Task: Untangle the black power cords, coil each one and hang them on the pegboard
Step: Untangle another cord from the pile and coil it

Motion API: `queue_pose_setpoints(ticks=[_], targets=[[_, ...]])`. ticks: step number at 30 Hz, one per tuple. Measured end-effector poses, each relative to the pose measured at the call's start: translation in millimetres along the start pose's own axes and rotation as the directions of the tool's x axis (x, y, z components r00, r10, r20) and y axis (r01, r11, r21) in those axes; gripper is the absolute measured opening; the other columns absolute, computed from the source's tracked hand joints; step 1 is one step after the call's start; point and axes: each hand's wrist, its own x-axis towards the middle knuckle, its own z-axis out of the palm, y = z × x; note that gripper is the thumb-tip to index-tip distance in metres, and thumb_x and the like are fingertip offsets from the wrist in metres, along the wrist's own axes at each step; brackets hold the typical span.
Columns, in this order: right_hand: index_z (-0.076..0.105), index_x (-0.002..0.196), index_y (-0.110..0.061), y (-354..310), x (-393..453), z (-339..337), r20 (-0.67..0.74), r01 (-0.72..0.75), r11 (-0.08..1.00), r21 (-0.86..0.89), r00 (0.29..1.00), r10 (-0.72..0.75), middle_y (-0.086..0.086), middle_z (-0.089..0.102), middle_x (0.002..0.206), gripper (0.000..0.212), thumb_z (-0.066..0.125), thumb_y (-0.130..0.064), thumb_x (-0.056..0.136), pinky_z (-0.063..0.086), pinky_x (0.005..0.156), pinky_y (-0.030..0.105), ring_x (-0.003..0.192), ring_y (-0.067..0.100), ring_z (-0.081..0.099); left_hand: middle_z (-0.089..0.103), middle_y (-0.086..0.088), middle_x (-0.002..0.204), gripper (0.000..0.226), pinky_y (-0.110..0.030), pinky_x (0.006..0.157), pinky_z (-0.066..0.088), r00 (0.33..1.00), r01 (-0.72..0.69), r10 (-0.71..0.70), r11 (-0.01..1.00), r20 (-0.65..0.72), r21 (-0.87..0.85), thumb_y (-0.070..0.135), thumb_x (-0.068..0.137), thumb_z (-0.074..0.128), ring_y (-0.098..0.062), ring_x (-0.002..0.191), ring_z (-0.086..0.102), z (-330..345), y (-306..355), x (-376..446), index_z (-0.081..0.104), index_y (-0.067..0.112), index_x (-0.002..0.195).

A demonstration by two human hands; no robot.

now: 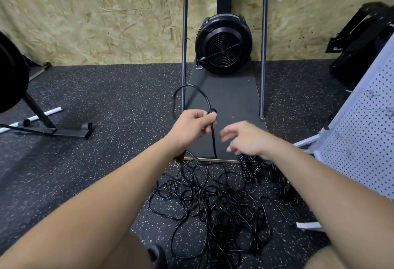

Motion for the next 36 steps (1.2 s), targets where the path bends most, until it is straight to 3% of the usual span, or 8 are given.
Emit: queue_pose_setpoints(ticks=[4,7,12,16,21,27,31,36], targets=[[0.061,0.146,-0.032,5,-3,31,0.176,0.076,0.987,-0.139,0.983,-0.051,-0.019,0.064,0.141,0.052,0.079,-0.018,0.099,0.061,0.078,0.034,0.078,0.013,0.07,0.056,-0.002,0.07,0.027,-0.025,0.047,0.021,0.999,0.004,0.001,0.993,0.035,-0.121,0.034,0.108,0.068,-0.01,0.049,0.034,1,5,8,0.07,0.009,0.097],[0.073,0.117,-0.014,9,2,40,0.172,0.051,0.995,-0.088,0.984,-0.035,0.005,0.08,0.112,0.013,0.068,-0.018,0.106,0.064,0.086,0.04,0.088,0.016,0.079,0.057,-0.004,0.074,0.028,-0.027,0.051,0.021,0.999,-0.002,0.006,0.994,0.031,-0.113,0.036,0.109,0.067,-0.01,0.051,0.034,1,5,9,0.072,0.01,0.1],[0.076,0.098,-0.017,11,3,29,0.095,0.015,0.982,-0.186,0.995,0.003,0.002,0.083,0.088,0.015,0.063,-0.012,0.101,0.066,0.091,0.053,0.09,0.02,0.082,0.063,-0.001,0.077,0.046,-0.025,0.054,0.027,0.997,0.064,-0.064,0.998,0.033,-0.008,0.049,0.105,0.067,-0.012,0.06,0.044,-4,-3,4,0.077,0.005,0.107],[0.076,0.099,-0.005,4,-4,19,0.094,0.057,0.994,-0.09,0.994,-0.049,0.004,0.083,0.09,0.013,0.067,-0.014,0.104,0.065,0.082,0.035,0.083,0.017,0.081,0.067,-0.003,0.078,0.057,-0.028,0.054,0.026,0.992,0.126,-0.125,0.992,0.031,-0.02,0.041,0.098,0.069,-0.015,0.061,0.045,-12,-11,2,0.069,-0.012,0.121],[0.077,0.091,-0.003,-22,-11,2,-0.099,0.207,0.968,0.14,0.976,-0.195,0.002,0.079,0.079,0.03,0.065,-0.024,0.109,0.053,0.067,0.03,0.064,0.012,0.063,0.065,-0.008,0.088,0.072,-0.031,0.055,0.025,0.969,0.163,-0.163,0.987,0.185,0.014,0.081,0.098,0.054,-0.016,0.065,0.047,-18,-11,-5,0.078,0.014,0.108],[0.074,0.099,-0.001,-38,-7,-17,-0.335,0.335,0.819,0.466,0.923,-0.188,0.004,0.066,0.079,0.031,0.06,-0.025,0.112,0.042,0.06,0.028,0.058,0.015,0.045,0.059,0.002,0.08,0.019,-0.03,0.059,0.028,0.904,0.059,-0.145,0.974,0.401,0.22,0.034,0.101,0.079,-0.014,0.067,0.04,3,-14,-28,0.082,0.017,0.109],[0.075,0.107,0.003,-36,-6,-25,-0.375,0.349,0.757,0.552,0.915,-0.148,0.008,0.076,0.091,0.026,0.061,-0.019,0.111,0.047,0.065,0.03,0.063,0.015,0.054,0.045,-0.001,0.067,0.036,-0.031,0.055,0.026,0.966,-0.089,-0.005,0.932,0.259,0.35,0.034,0.103,0.078,-0.016,0.059,0.032,14,-16,-25,0.072,0.004,0.084],[0.079,0.108,-0.019,-21,-6,-26,-0.378,0.194,0.942,0.273,0.922,-0.08,0.001,0.084,0.091,0.012,0.071,-0.021,0.099,0.061,0.082,0.046,0.085,0.025,0.081,0.058,0.001,0.065,0.036,-0.027,0.056,0.031,1.0,-0.026,0.022,0.972,0.021,0.234,0.034,0.104,0.074,-0.015,0.056,0.041,11,-12,-9,0.076,0.001,0.089]])
